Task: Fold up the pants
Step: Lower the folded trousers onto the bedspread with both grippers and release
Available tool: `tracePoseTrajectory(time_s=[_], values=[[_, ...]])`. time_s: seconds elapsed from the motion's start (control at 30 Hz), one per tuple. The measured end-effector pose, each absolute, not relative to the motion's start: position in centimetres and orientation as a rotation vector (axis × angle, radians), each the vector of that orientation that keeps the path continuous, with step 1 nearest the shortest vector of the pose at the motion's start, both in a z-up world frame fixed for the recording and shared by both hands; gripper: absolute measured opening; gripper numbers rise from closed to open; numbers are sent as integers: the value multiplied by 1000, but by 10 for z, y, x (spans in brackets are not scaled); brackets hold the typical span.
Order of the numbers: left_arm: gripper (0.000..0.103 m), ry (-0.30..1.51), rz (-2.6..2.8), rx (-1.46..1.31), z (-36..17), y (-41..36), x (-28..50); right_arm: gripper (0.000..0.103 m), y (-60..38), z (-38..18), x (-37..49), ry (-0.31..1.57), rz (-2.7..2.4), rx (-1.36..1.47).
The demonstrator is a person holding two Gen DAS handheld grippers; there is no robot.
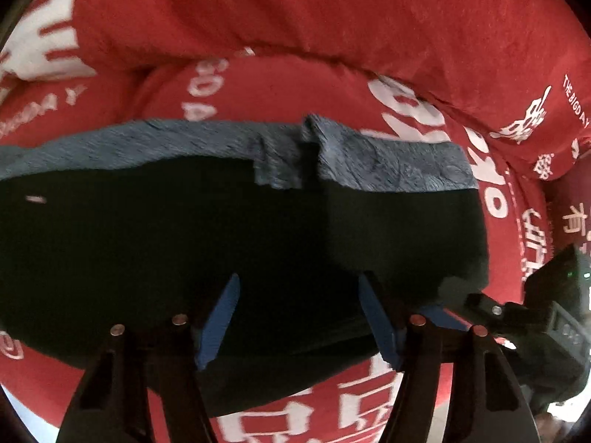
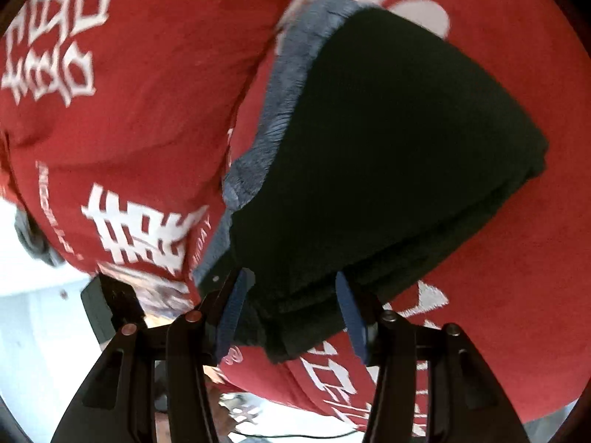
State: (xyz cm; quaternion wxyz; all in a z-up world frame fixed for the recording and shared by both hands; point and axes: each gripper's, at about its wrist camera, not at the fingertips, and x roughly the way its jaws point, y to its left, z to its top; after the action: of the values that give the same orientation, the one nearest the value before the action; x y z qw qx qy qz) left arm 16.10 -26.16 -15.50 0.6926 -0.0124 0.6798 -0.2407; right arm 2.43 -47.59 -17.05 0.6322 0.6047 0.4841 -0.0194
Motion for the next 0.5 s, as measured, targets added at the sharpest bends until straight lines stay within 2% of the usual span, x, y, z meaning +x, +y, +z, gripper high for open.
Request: tracePoseTrajectory(time_s=[0.1, 0.17, 0.23, 0.33, 0.4, 0.5], values=[[69, 1575, -538, -16, -173, -273, 160, 49, -477, -183, 26, 1082, -76, 1449], [69, 1555, -532, 9, -168, -277, 157, 5, -479, -193, 29, 1094, -93, 1490], [69, 1535, -537, 17, -158, -276, 152, 4, -481, -196, 34, 1134, -118, 1487], [69, 1484, -535, 24, -140, -267, 141, 4, -476, -170, 41, 1129, -54, 1414], [69, 1473, -503, 54, -142, -265, 136, 4, -471, -157, 41, 1165, -8, 1326], [69, 1501, -428, 82, -159, -261, 135, 4, -463, -174, 35, 1246, -33, 1292]])
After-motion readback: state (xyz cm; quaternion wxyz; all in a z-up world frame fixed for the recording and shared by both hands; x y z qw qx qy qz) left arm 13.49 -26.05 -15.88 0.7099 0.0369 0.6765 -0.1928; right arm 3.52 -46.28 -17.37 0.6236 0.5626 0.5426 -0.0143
